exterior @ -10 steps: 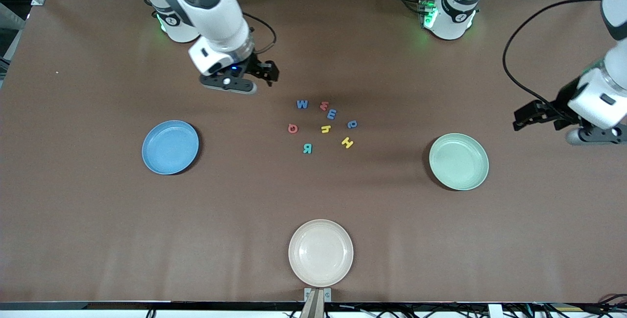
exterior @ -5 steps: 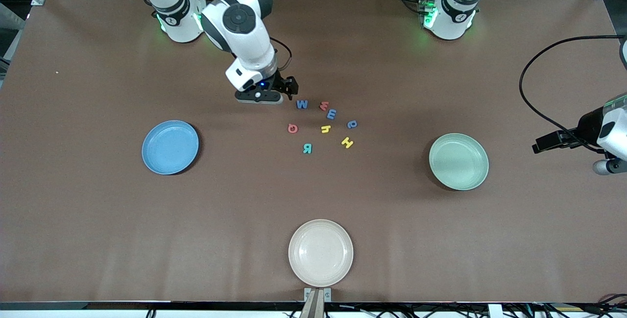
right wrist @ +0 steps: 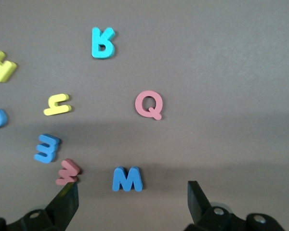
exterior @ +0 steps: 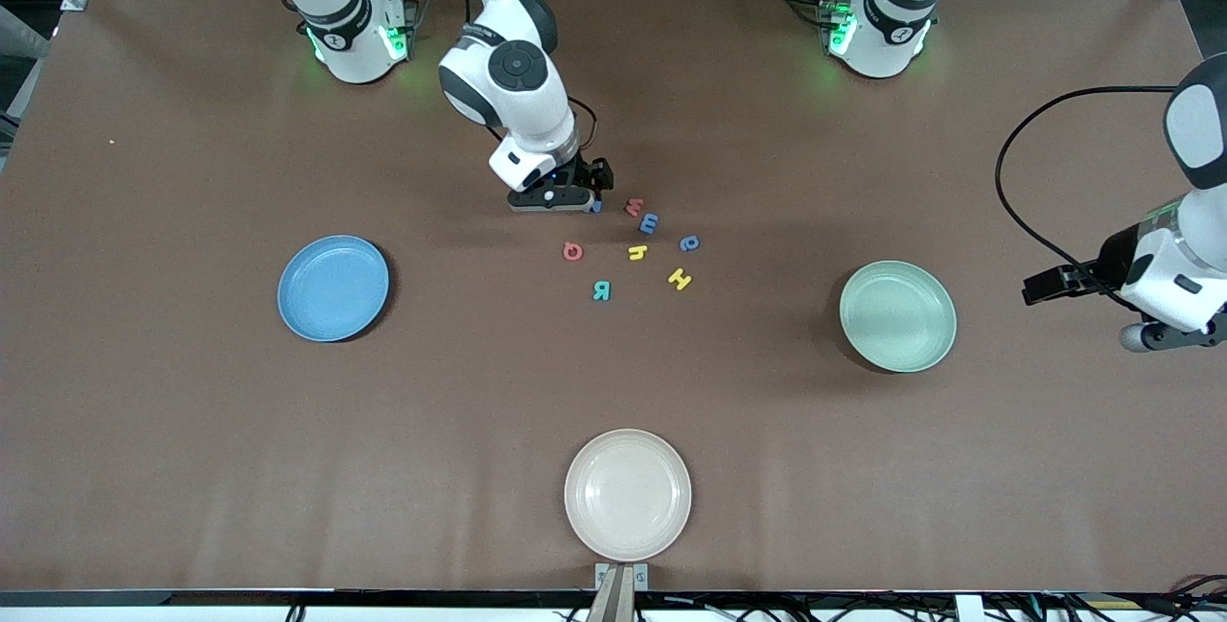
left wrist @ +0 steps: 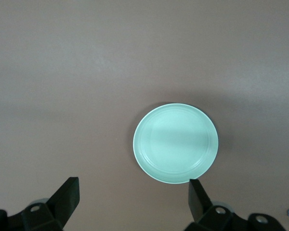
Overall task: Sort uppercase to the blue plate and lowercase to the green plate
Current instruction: 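Grasp the blue M with the right gripper while the left gripper moves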
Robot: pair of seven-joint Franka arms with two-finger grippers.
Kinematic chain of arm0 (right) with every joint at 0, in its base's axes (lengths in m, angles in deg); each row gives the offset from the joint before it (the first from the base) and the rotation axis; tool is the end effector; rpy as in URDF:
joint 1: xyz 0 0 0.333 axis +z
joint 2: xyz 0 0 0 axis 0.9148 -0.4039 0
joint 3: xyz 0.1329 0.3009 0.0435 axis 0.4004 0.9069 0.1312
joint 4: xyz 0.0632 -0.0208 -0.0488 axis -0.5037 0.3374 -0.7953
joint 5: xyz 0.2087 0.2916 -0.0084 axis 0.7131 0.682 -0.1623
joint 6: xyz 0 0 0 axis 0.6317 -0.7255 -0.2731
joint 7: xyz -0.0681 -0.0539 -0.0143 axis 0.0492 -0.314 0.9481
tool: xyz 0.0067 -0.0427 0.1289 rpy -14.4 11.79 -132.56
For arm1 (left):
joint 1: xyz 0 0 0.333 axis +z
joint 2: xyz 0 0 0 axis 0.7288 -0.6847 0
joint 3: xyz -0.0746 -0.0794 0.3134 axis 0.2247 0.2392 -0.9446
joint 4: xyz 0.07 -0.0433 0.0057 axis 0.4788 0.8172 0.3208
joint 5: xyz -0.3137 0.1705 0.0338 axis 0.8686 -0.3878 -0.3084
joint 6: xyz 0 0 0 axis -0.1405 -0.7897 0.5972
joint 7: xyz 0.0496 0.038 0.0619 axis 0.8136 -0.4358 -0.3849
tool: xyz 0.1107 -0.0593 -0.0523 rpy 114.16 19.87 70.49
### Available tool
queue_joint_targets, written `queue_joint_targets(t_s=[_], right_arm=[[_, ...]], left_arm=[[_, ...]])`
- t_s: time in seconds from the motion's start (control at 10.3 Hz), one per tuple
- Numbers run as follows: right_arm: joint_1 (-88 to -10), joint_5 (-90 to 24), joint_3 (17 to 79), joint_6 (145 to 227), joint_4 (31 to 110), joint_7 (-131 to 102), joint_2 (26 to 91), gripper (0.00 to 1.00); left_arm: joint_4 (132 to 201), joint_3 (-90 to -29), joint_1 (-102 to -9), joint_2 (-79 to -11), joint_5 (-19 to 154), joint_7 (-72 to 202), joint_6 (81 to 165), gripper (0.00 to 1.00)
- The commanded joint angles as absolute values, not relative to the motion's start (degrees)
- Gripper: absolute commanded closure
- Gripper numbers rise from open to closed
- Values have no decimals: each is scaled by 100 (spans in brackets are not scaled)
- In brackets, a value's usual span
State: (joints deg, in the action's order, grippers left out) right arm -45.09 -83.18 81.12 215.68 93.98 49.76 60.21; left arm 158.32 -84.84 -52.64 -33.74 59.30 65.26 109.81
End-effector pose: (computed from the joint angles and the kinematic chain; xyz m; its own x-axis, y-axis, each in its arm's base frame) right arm 0.3777 0.4224 0.2633 0.9996 -0.0262 0.0123 -0.0251 -0.9964 -0.0804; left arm 0.6036 0.0038 0.4774 0.9915 0.1250 -0.0368 0.1242 -0.9920 -0.0229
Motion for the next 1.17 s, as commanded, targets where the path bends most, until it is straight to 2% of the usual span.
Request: queue_joint_targets(t_s=[0.0, 0.1, 0.19, 0.29, 0.78, 1.07], right_arm=[[-4316, -8796, 8006, 21732, 9265, 5551, 5602, 6], [-4280, -8796, 7910, 21855, 9265, 5562, 5505, 9], [-4106, -8796, 7770, 21909, 9248, 5570, 5382, 13], [-4043, -8796, 7673, 21953, 9204, 5579, 5303, 13], [-3753, -8779, 7628, 22032, 8984, 5966, 4995, 17], [-3709, -8848, 7576, 22032, 8984, 5966, 4959, 40]], left_arm=[[15787, -8488, -5277, -3357, 6089, 6549, 10977, 0], [15778, -8339, -5120, -3357, 6071, 6557, 10977, 0], [15760, -7929, -4753, -3357, 6036, 6583, 10977, 0], [15760, -7751, -4584, -3340, 6027, 6636, 10986, 0], [15769, -7731, -4696, -3514, 6027, 6654, 11266, 0], [15804, -7705, -5012, -3866, 6009, 6418, 11381, 0]])
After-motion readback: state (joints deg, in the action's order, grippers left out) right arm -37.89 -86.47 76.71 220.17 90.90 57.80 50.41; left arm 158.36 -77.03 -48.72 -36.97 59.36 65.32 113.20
